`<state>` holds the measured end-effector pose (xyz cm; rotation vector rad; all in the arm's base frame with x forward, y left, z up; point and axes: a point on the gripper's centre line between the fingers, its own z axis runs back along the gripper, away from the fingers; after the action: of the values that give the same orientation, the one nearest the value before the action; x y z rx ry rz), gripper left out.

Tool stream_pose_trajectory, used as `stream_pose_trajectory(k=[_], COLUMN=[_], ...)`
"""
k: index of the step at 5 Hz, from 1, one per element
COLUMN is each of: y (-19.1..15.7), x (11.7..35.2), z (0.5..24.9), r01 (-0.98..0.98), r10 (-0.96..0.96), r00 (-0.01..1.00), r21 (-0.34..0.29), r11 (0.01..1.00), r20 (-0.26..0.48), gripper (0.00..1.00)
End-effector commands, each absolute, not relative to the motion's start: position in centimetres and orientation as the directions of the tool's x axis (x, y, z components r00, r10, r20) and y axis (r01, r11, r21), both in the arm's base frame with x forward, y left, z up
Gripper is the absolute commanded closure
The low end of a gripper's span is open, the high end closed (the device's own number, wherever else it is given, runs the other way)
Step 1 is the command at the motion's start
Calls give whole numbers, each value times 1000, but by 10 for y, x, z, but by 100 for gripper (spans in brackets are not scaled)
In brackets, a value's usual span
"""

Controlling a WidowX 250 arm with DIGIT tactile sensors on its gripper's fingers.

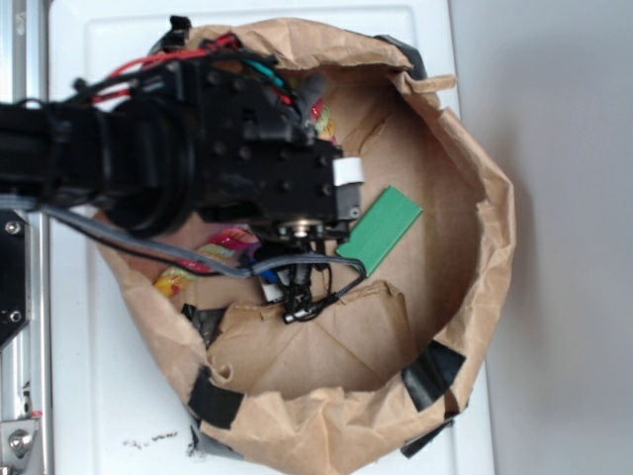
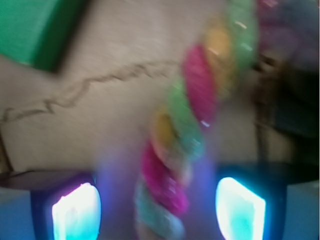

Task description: Grab the multicolored rope.

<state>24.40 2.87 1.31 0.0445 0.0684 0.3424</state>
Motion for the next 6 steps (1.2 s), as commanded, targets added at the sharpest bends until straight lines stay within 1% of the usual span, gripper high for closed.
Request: stream_pose_trajectory(k=[1, 4, 5, 6], y=[33, 34, 32, 25], x=[252, 253, 253, 249], z=[12, 15, 22, 68], r01=[-379, -384, -375, -362], r10=[379, 384, 375, 362], r00=[925, 923, 927, 932], r21=[32, 9, -3, -57], r11=[925, 923, 927, 931], r20=[-9, 7, 14, 2], gripper=[100, 100, 100, 100])
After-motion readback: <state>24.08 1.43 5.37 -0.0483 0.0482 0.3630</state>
